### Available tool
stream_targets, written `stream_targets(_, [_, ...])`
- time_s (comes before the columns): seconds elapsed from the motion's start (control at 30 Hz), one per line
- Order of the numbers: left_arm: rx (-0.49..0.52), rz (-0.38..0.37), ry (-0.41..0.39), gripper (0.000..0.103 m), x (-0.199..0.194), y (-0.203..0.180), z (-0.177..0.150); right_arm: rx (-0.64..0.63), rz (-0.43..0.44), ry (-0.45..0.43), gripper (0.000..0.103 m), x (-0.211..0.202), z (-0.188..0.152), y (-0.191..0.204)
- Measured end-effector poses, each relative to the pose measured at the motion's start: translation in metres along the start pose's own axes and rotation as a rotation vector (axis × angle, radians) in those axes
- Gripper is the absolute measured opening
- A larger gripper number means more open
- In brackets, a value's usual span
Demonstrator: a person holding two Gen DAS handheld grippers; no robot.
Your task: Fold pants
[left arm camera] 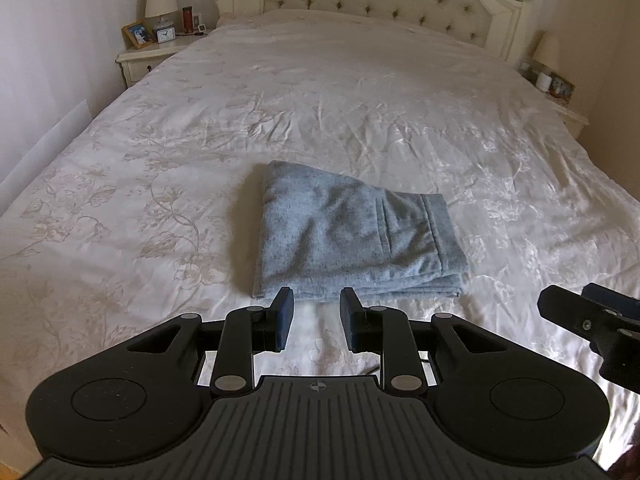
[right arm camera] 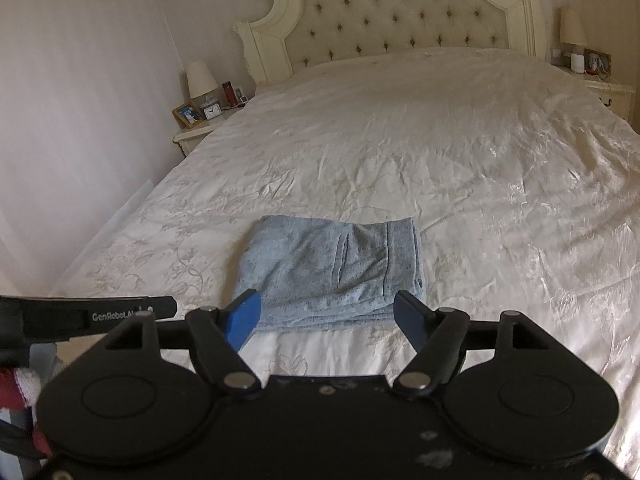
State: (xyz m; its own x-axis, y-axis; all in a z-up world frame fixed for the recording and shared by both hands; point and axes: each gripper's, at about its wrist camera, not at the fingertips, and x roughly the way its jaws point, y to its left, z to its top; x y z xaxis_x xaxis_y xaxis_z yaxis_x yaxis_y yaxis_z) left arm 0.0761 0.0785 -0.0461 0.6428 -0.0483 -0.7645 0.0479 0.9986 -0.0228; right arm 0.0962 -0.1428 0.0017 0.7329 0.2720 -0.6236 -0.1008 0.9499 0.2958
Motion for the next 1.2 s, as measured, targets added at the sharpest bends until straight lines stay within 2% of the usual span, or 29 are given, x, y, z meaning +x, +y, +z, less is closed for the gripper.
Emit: stream_targets(1.2, [-0.024, 0.051, 0.020, 0.025, 0.001, -0.015, -0.009, 0.044, 0.035, 0.022, 0.080, 0.005, -0.004, -0.018])
